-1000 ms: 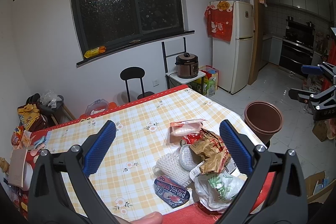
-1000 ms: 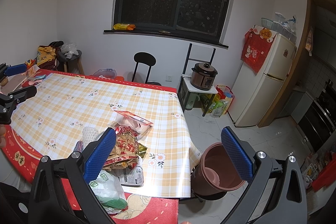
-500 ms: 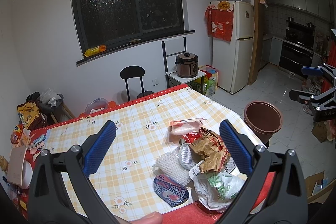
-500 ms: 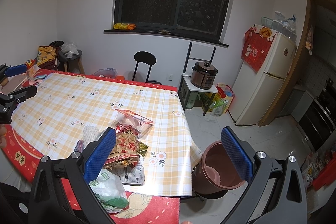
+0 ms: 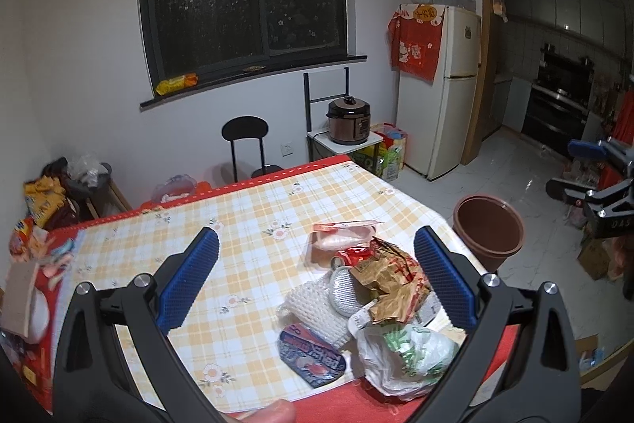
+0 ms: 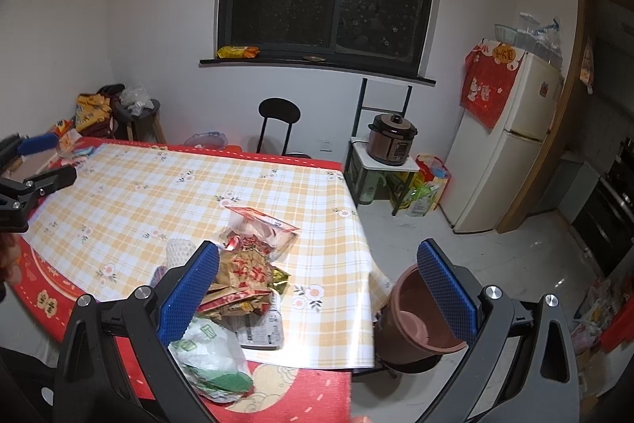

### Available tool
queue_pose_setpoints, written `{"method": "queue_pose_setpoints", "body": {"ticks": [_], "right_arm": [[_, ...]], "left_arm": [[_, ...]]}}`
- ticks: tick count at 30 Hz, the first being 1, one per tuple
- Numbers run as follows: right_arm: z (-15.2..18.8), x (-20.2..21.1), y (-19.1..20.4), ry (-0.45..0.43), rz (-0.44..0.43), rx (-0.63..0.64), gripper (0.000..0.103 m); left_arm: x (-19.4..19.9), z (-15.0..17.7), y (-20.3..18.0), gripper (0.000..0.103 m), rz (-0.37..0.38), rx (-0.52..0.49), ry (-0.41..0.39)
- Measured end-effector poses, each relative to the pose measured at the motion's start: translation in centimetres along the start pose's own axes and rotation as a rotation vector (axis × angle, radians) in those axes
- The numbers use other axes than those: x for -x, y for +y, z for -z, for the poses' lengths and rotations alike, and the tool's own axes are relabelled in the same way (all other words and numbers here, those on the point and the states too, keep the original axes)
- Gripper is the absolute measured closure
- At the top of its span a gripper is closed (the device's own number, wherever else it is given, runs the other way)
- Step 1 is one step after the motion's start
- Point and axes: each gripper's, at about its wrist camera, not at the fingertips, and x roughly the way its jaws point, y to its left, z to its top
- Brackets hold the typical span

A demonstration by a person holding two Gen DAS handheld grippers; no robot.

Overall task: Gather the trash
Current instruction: 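Grasp the white-and-green plastic bag with the right gripper and lift it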

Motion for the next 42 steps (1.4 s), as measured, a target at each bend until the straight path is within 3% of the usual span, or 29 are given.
{"method": "queue_pose_setpoints", "body": {"ticks": [3, 5, 11, 20, 24, 32, 39, 42], "right_arm": [[1.5, -0.7, -0.1, -0.052, -0.032, -0.093, 0.004], [3.5, -2.1, 0.3, -0.062, -0.1, -0.175, 0.004], [8.5, -5.7, 3.3, 0.023, -0.19, -0.228, 0.004], [12.9, -8.9, 7.6, 0.122, -0.256, -0.138, 0.004], [13.8, -10.3, 9.6, 0.172, -0.279, -0.065, 0.004], [16.2, -13.1, 13.9, 0.278, -0.311, 0.092, 0.004], [19.2, -16.7, 14.6, 0.399, -0.259, 0.135, 0.004], [20.3, -17.6, 14.3, 0.457, -0.276, 0.103, 0.004]], "left_arm": [[-0.2, 1.0, 0.8, 0.006, 0.003, 0.041, -0.004], [-0.4, 2.0, 1.2, 0.006, -0.015, 0.064, -0.007], [-3.0, 6.6, 3.4, 0.006, 0.006, 0.155, 0.066], [-6.2, 13.5, 5.7, 0.006, 0.013, 0.353, 0.161], [-7.1, 14.4, 5.7, 0.006, -0.033, 0.336, 0.203], [-8.4, 16.1, 5.9, 0.006, -0.034, 0.326, 0.293], [-8.3, 16.5, 6.6, 0.006, -0.026, 0.337, 0.301], [-8.3, 16.7, 6.9, 0.006, -0.017, 0.346, 0.3]]}}
